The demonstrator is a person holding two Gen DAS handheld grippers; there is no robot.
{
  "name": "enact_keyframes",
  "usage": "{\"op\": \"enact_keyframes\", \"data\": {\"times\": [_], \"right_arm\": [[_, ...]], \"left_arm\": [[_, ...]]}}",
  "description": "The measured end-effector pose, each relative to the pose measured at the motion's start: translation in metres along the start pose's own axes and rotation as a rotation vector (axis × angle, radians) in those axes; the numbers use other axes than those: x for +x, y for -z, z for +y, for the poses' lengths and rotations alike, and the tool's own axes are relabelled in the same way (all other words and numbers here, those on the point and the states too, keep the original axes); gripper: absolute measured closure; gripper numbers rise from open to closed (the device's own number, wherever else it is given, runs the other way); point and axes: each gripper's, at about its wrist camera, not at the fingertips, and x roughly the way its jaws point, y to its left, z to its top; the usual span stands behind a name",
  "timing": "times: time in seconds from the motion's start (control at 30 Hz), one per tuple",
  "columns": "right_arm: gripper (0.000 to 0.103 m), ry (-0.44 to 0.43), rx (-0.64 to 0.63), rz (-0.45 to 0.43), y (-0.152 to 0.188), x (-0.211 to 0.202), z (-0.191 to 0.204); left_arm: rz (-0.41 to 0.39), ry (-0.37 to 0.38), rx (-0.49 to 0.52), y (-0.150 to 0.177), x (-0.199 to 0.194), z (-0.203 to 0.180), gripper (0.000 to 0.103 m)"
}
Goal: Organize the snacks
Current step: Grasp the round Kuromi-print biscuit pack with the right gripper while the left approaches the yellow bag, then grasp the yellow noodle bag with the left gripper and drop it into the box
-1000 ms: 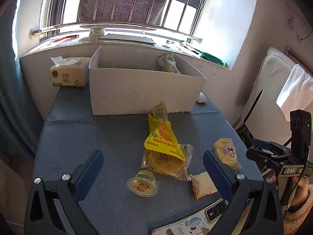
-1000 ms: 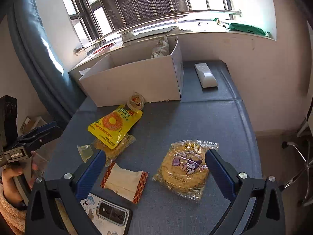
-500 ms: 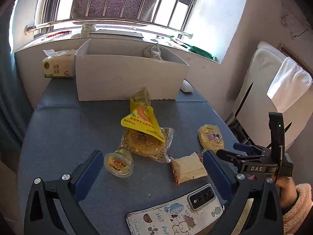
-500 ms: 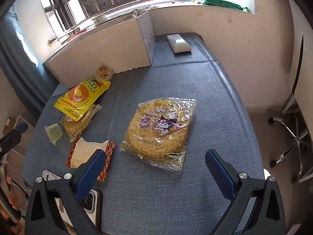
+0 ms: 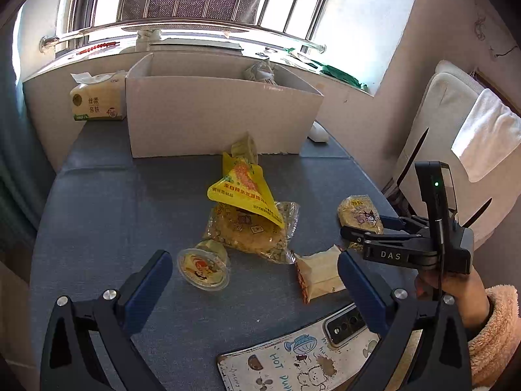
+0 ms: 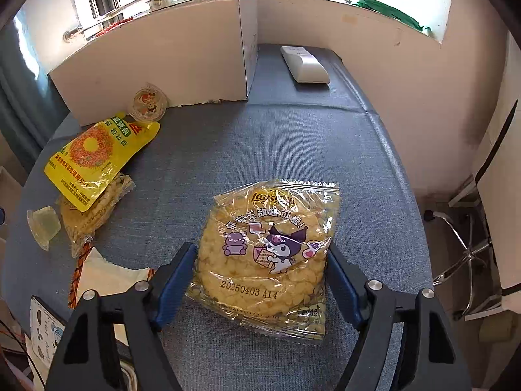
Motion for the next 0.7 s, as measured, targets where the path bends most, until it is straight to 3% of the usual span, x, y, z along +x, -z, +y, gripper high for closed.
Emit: {"op": "enact_keyframes", "data": {"times": [0.2,0.43,0.7], "right_arm": [[0.024,-0.093,0.013,-0.04,0.002,-0.02,-0.004],[0.024,-0.161,0.027,-0.098,0.005,-0.056,-0.006],[0.024,-0.195,0.052,-0.12,0.014,-0.074,-0.013]], "left_arm": [[0.027,0.0,0.014,-0.011,0.015,-0.003,0.0],[0.101,-0.044,0.04,-0.056,0.067,-0.008,0.0],[0.258,-0.123,0.024,-0.09,0.137,0.007,0.0]]}}
